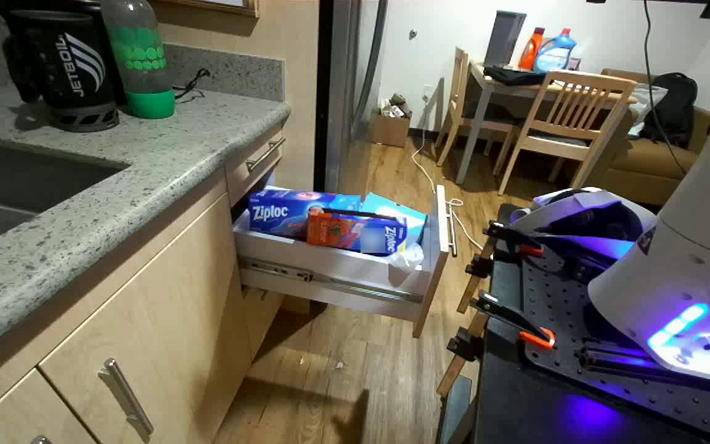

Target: Get one of the boxes labeled 'Ziploc' from the open drawer of the cabinet and place it on the countertop

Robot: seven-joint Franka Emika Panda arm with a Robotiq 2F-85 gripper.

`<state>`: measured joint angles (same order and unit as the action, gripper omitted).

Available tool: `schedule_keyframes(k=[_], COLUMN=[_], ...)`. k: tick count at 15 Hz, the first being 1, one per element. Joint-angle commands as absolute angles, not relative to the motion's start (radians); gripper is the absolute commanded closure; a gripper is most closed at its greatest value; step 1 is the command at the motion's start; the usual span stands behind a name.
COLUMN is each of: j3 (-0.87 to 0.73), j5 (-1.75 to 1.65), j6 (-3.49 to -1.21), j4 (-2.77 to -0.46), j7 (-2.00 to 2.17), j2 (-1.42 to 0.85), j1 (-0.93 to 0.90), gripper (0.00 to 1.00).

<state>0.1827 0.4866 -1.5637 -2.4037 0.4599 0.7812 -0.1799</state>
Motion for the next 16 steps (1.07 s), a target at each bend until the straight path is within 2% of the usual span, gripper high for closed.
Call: schedule_keyframes(k=[1,8,16], j3=[0.208,0.234,0.184], j5=[0.503,0.437,0.387], j6=[-1.550,-1.585,-1.688], j4=[-2.399,-2.438,-2.623], j7=[0.441,0.453,0.439], j2=[0.785,0.792,0.818], j1=[-0.140,-0.079,0.010], gripper=[0.00,0.00,0.00])
